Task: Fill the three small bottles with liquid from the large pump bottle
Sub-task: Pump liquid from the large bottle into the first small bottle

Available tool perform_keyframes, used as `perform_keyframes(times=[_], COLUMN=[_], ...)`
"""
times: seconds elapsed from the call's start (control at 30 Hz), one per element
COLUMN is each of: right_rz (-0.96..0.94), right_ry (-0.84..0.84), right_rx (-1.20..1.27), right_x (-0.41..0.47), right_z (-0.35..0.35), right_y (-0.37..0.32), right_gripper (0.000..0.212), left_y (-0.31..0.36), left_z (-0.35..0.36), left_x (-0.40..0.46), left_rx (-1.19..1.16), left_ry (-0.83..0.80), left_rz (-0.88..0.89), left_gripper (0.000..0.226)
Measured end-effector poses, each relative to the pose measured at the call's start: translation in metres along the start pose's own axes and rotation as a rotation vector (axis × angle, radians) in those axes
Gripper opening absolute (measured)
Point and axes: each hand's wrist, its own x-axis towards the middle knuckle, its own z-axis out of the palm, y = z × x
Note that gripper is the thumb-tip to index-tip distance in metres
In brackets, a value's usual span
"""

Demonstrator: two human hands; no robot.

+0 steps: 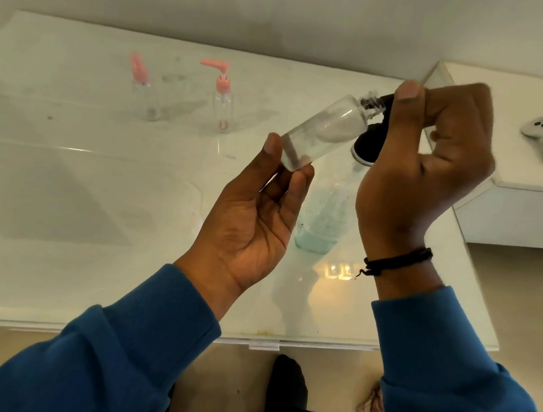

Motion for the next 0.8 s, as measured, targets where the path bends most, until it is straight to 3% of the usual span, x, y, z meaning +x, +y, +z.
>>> perform_keyframes(times=[0.8], right_rz=[0.015], right_ry=[0.0], right_rx=[0.009], right_x=[0.0001], right_z=[0.0011], right_y=[0.0003], right_gripper=[0.034], left_y=[-0.0011], left_z=[-0.0016], left_x=[0.0005], left_rx=[0.015], left_ry=[-0.003], left_rz=[0.001], left_gripper=[0.068])
